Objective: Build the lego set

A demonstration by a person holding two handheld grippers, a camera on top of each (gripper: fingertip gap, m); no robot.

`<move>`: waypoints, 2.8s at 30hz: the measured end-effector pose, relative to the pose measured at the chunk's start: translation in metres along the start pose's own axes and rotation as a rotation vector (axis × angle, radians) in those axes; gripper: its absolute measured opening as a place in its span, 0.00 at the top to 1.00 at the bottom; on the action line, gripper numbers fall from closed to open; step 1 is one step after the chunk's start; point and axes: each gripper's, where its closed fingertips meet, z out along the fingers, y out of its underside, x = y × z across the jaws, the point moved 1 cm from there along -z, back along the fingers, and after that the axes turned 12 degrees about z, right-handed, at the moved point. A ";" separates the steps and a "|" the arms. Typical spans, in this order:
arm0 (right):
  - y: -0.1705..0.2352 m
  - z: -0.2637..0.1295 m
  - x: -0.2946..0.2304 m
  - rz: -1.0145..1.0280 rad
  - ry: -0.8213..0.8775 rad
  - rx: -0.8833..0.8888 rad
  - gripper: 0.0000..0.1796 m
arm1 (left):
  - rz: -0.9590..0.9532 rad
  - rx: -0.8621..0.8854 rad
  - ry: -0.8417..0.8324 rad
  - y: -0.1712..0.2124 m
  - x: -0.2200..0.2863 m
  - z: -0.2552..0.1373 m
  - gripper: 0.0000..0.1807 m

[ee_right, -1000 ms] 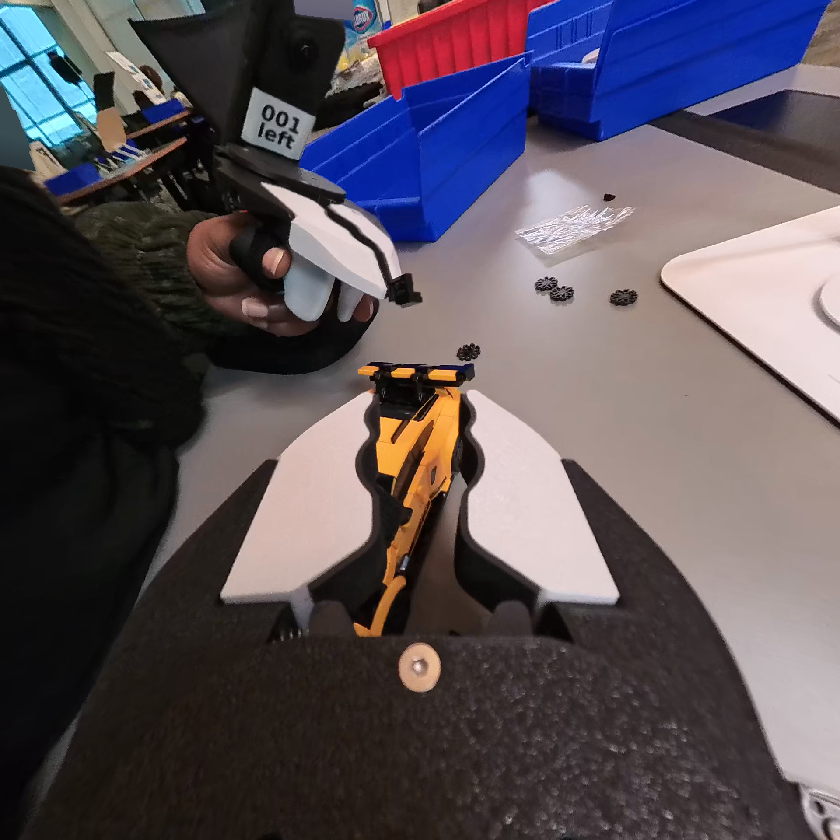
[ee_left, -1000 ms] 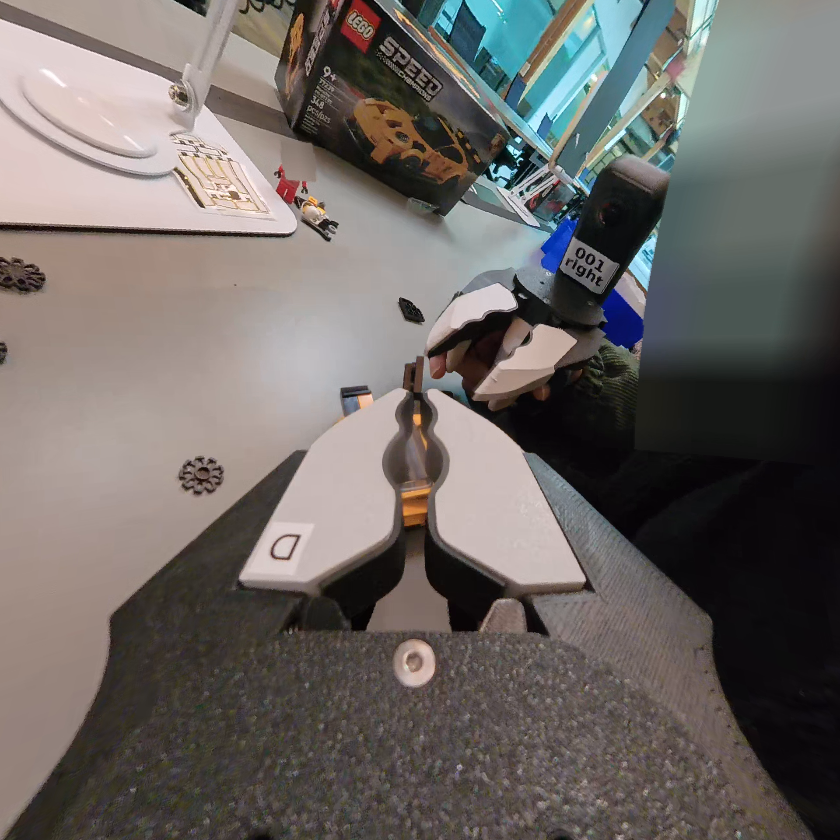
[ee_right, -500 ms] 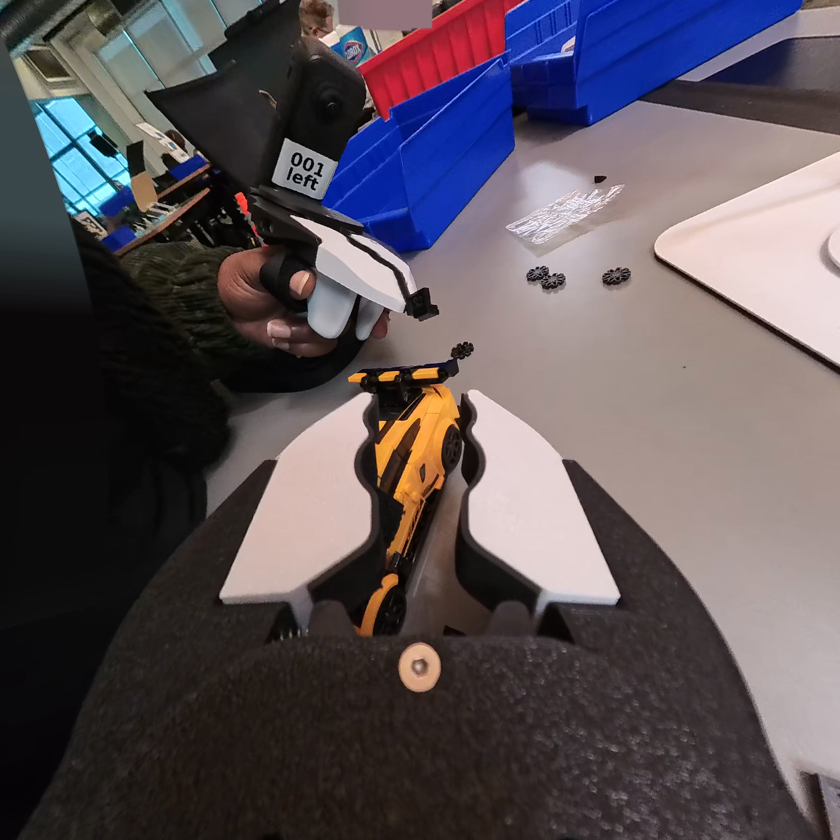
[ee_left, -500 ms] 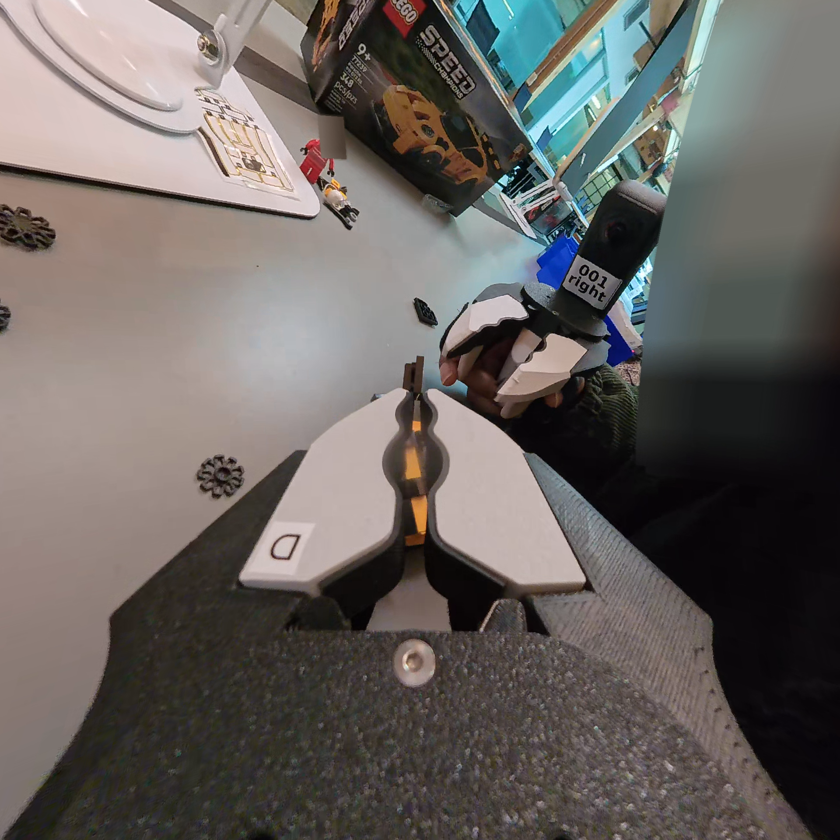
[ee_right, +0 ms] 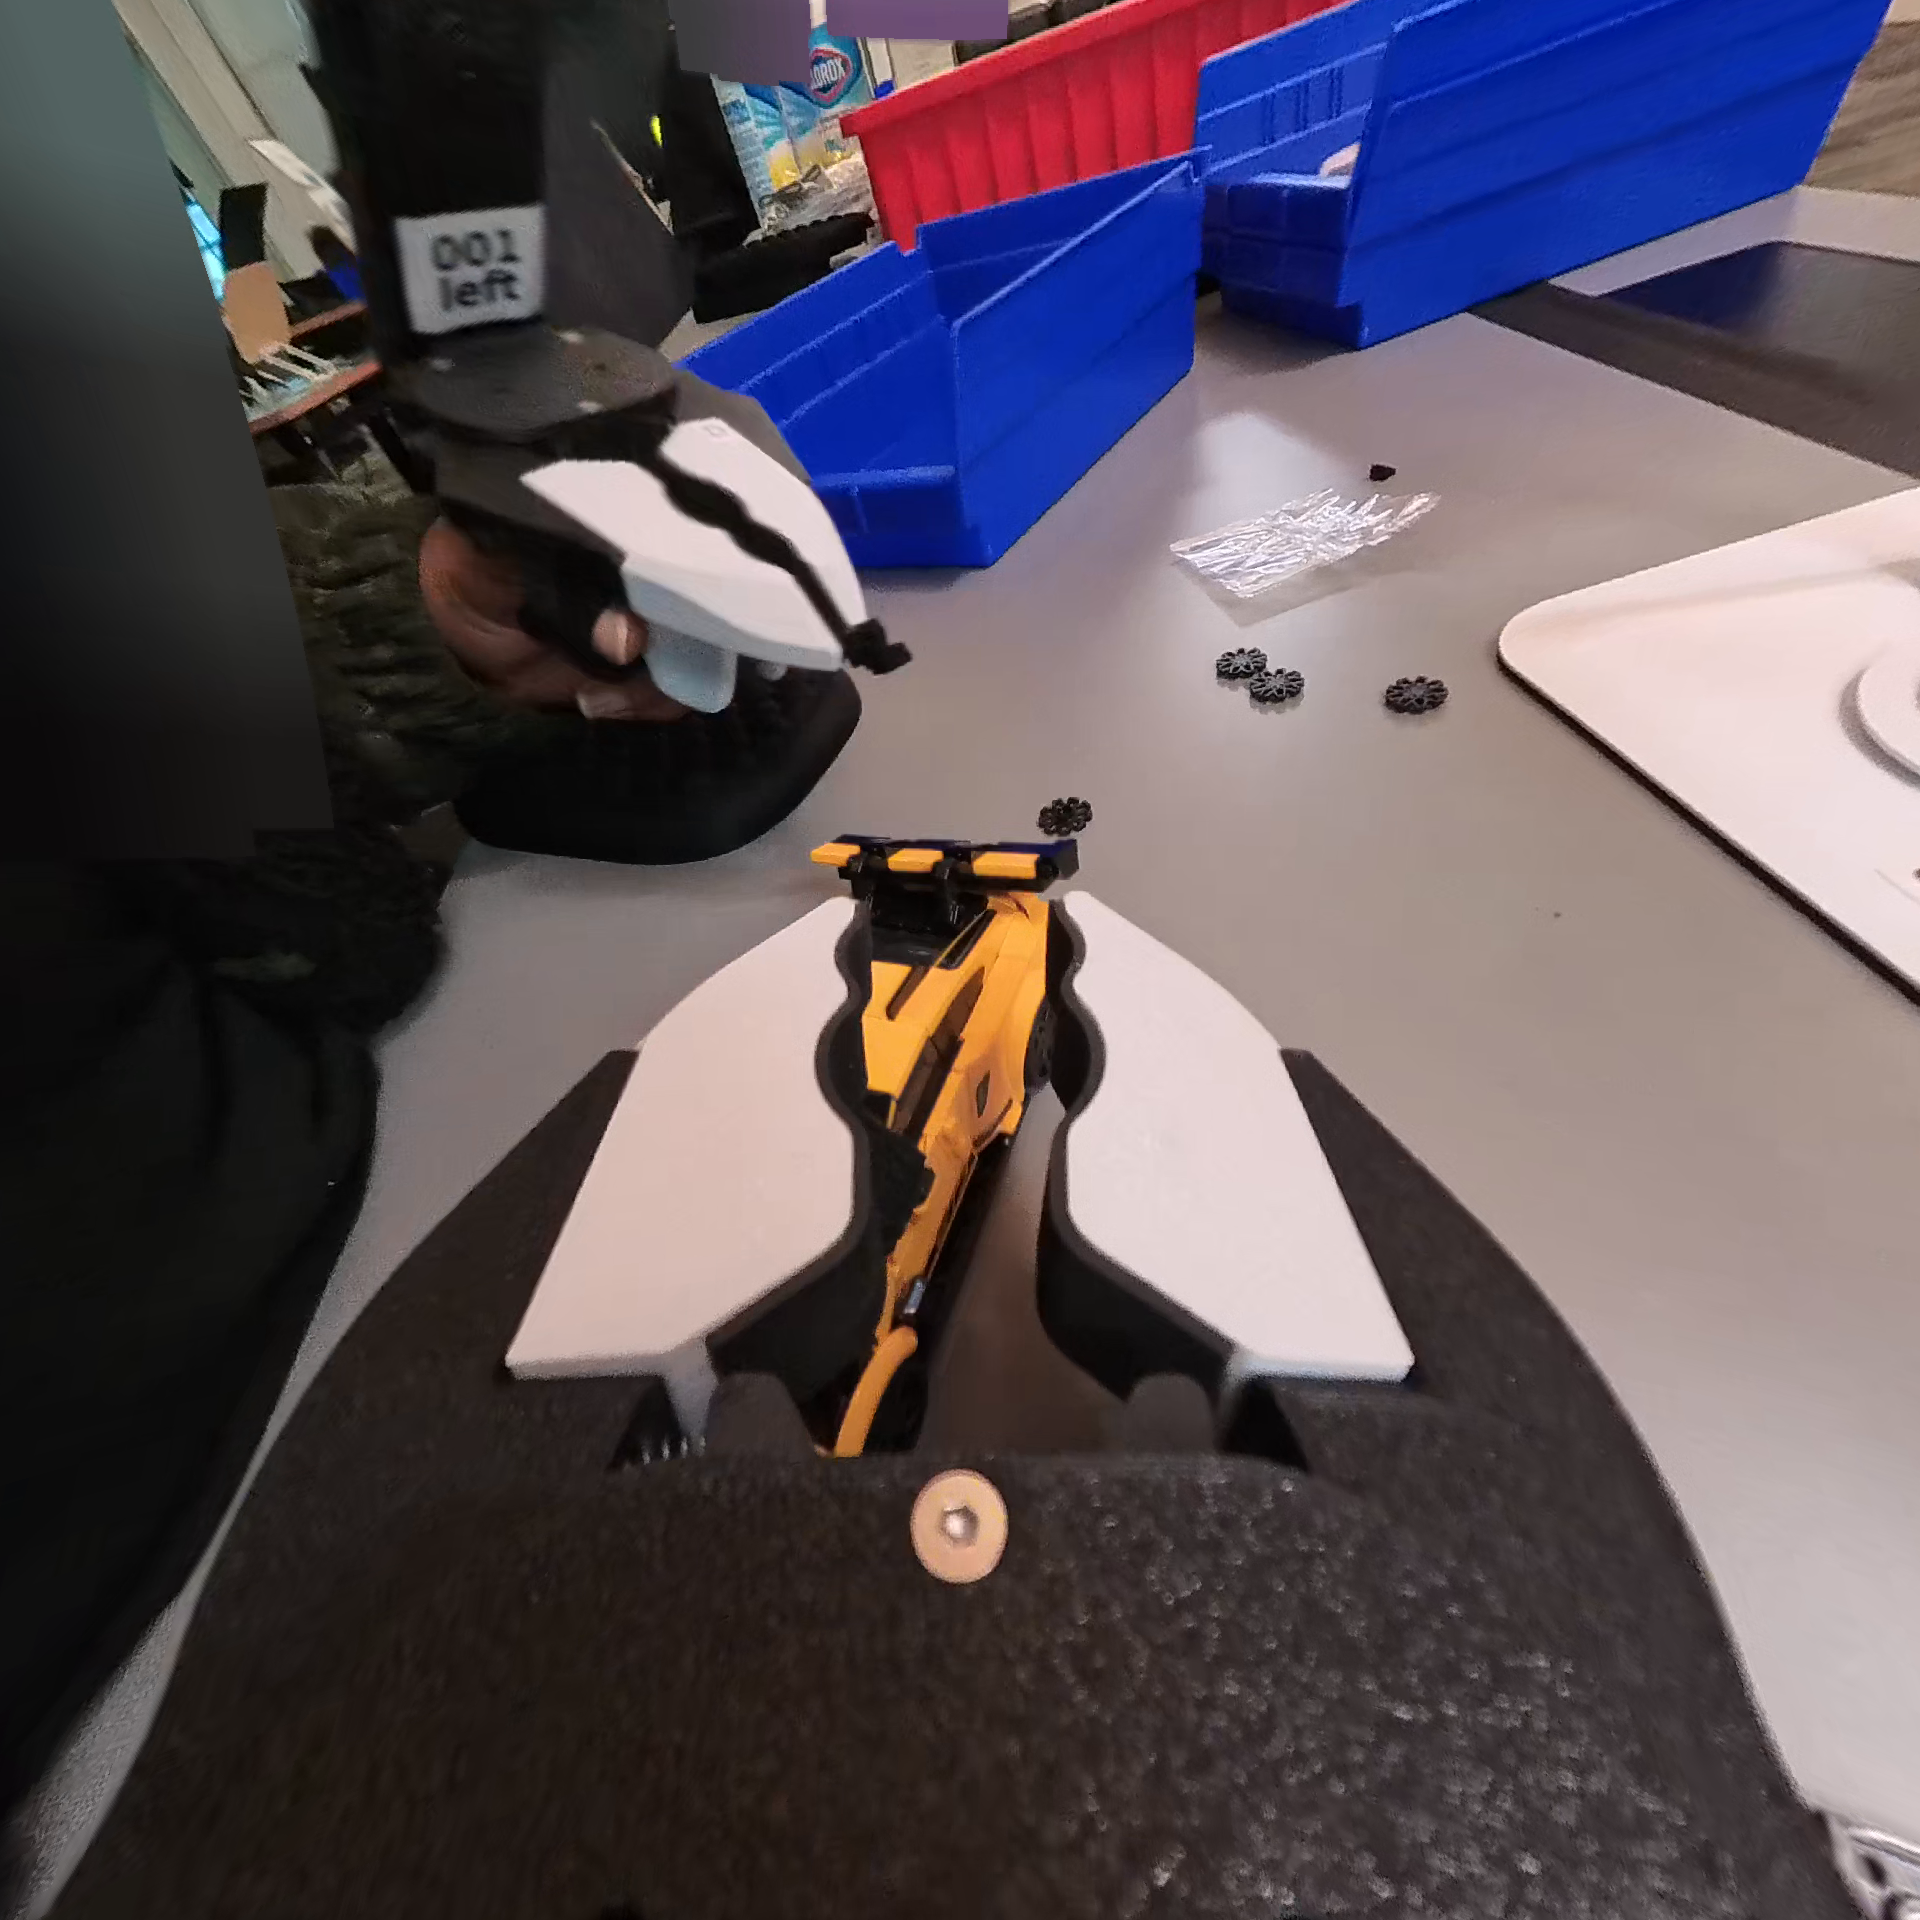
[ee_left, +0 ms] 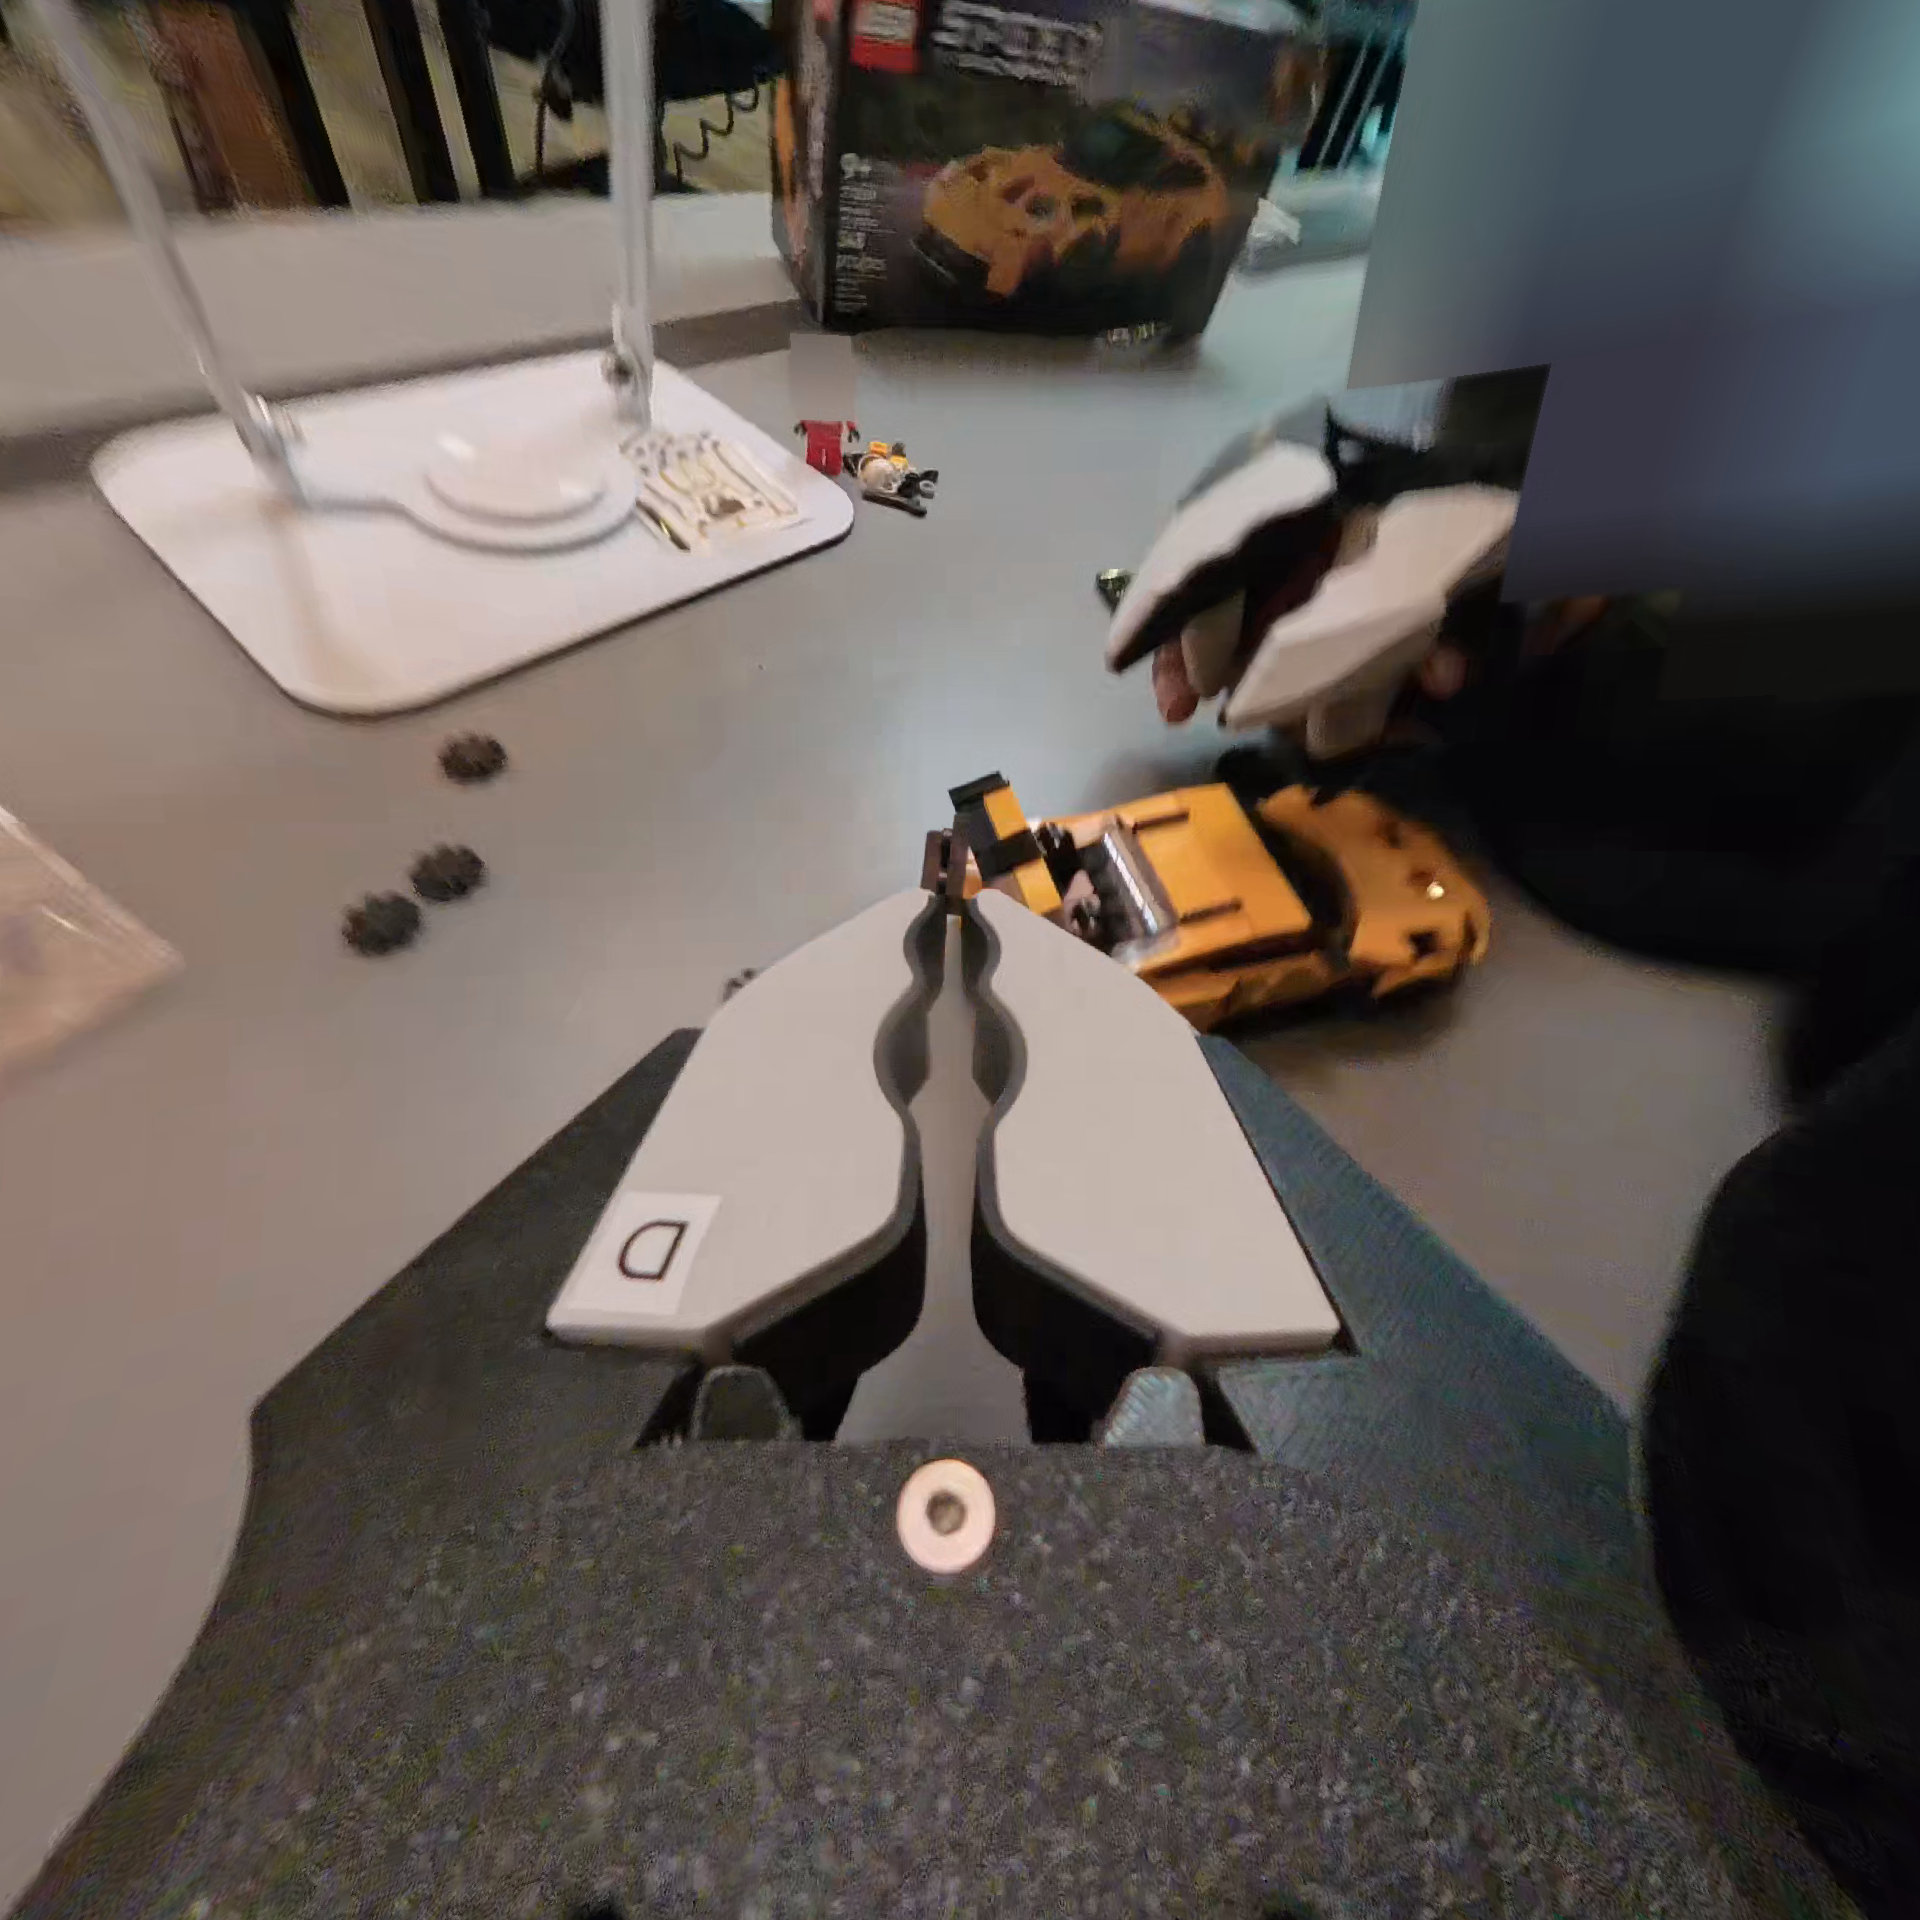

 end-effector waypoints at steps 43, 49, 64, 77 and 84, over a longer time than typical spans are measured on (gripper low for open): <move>-0.009 0.036 -0.077 -0.602 -0.045 -0.036 0.92 | 0.184 0.200 0.256 -0.029 0.052 -0.027 0.90; -0.005 0.041 -0.092 -0.821 -0.090 -0.031 0.93 | -0.151 0.166 0.500 -0.023 0.068 -0.025 0.90; 0.001 0.050 -0.089 -1.104 -0.010 -0.097 0.87 | -0.029 0.117 0.473 -0.016 0.077 -0.024 0.96; 0.003 0.047 -0.098 -0.493 -0.116 -0.199 0.96 | 0.167 0.183 0.297 -0.016 0.076 -0.027 0.96; 0.008 0.044 -0.101 -0.379 -0.330 -0.421 0.97 | 0.167 0.151 0.384 -0.010 0.083 -0.032 0.95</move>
